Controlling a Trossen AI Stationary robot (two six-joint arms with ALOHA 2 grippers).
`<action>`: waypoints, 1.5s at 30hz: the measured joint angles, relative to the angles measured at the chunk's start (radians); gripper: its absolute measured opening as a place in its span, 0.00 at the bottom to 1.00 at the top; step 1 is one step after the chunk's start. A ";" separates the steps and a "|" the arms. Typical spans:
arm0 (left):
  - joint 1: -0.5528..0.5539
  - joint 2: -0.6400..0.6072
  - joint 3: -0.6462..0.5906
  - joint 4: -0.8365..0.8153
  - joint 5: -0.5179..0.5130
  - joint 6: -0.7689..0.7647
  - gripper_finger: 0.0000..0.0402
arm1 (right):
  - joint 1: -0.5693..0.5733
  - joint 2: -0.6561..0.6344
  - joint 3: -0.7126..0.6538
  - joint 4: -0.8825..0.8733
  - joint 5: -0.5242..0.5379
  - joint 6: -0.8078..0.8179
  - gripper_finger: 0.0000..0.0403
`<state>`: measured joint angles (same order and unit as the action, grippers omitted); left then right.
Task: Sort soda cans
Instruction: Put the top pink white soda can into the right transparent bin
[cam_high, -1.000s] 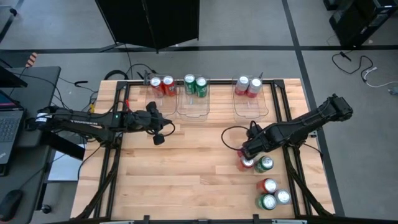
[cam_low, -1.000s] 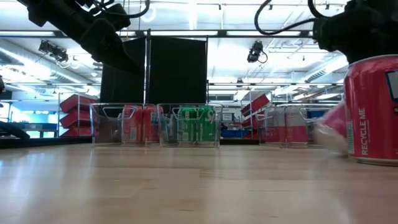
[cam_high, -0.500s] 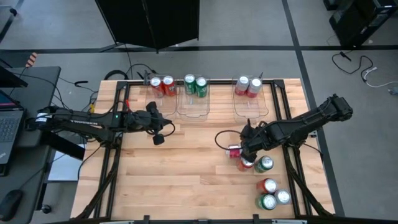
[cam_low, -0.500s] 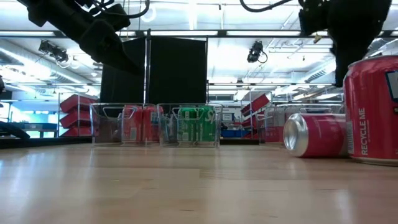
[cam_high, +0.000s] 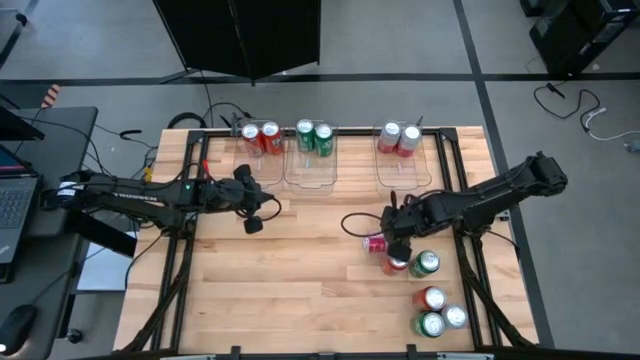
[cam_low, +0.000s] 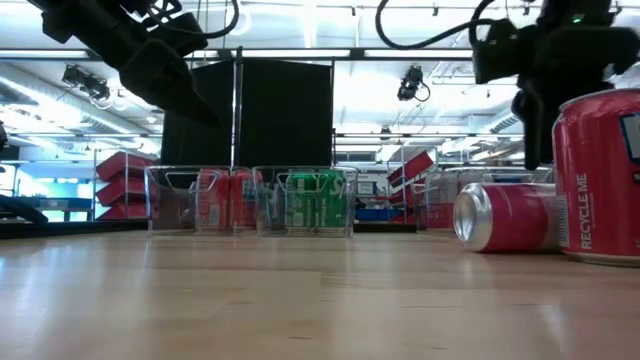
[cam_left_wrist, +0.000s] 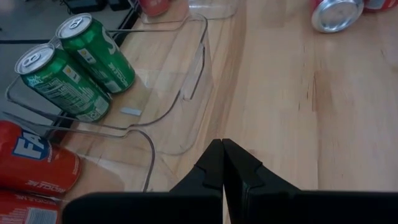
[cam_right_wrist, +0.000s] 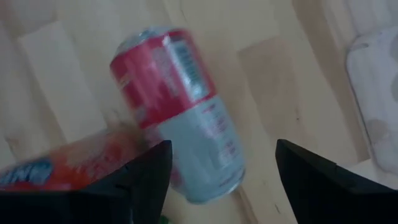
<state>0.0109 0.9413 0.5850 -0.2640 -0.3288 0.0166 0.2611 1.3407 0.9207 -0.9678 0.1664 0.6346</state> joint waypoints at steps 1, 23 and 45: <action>0.000 0.000 0.000 0.000 0.000 0.000 0.00 | 0.007 0.000 0.000 -0.004 0.000 0.000 0.67; 0.000 0.000 0.000 -0.003 0.000 0.008 0.00 | -0.089 -0.001 -0.125 0.243 -0.053 -0.043 0.69; 0.000 0.000 0.000 -0.023 0.000 0.007 0.00 | -0.234 0.000 0.034 0.067 -0.015 0.428 0.70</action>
<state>0.0109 0.9409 0.5846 -0.2868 -0.3290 0.0238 0.0271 1.3403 0.9544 -0.9008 0.1515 1.0626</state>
